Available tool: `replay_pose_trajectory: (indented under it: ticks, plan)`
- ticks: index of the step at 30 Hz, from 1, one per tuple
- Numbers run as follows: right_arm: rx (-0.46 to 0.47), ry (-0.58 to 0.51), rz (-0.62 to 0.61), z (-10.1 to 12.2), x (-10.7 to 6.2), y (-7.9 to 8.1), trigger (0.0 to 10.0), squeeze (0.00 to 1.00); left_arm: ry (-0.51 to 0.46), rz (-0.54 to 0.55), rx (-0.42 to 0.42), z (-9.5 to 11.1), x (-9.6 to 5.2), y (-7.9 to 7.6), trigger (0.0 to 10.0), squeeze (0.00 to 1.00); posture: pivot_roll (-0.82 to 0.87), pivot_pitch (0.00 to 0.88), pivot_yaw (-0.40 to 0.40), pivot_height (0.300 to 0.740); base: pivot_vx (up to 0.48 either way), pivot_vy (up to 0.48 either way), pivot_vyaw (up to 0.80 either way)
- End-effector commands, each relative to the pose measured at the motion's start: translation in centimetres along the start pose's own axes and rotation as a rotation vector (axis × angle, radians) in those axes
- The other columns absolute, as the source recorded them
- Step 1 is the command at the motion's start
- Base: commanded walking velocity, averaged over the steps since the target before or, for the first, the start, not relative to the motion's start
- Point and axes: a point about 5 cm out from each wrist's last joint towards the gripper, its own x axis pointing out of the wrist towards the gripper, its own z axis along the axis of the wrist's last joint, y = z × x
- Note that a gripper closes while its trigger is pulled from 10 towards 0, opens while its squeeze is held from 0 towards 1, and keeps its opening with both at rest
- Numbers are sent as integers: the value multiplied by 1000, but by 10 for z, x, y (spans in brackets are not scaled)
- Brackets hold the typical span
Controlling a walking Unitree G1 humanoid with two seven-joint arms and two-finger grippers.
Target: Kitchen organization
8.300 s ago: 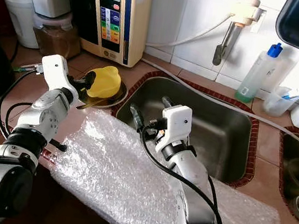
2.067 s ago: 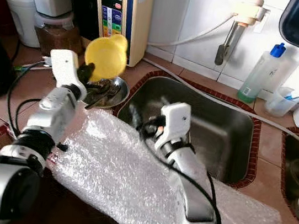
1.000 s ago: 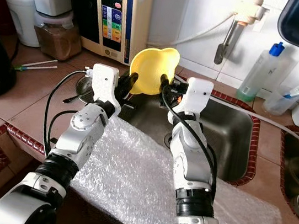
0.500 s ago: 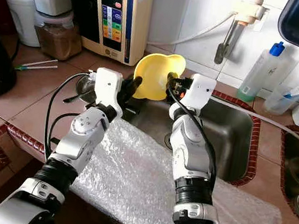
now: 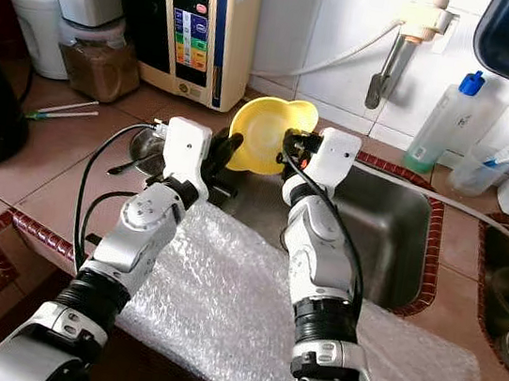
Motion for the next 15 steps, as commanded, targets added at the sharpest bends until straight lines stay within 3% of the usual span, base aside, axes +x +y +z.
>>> replay_pose_trajectory:
  ticks: [1, 3, 4, 8, 15]
  plan:
    - [8, 28, -109, -4, -1, -19, 0, 0, -49, 2, 36, 12, 1, 1, 9843, 0, 39, 0, -23, 740, 0, 0, 0]
    - [4, 31, -115, -5, -1, -20, 0, 0, -54, 2, 30, 12, 1, 2, 10000, 27, 39, 0, -23, 740, 0, 0, 0]
    - [-3, 37, -130, -6, -1, -22, 0, 0, -65, 8, 10, 13, 0, 4, 10000, 1000, 39, 0, -23, 740, 0, 0, 0]
    - [-17, 45, -158, -9, -3, -27, 0, 0, -57, 1, 0, 12, 0, 4, 10000, 1000, 39, 0, -23, 740, 0, 0, 0]
    - [-116, 69, -288, -13, -4, -48, 0, 0, -9, -101, -73, 11, 2, -3, 10000, 1000, 52, 0, -22, 740, 0, 0, 0]
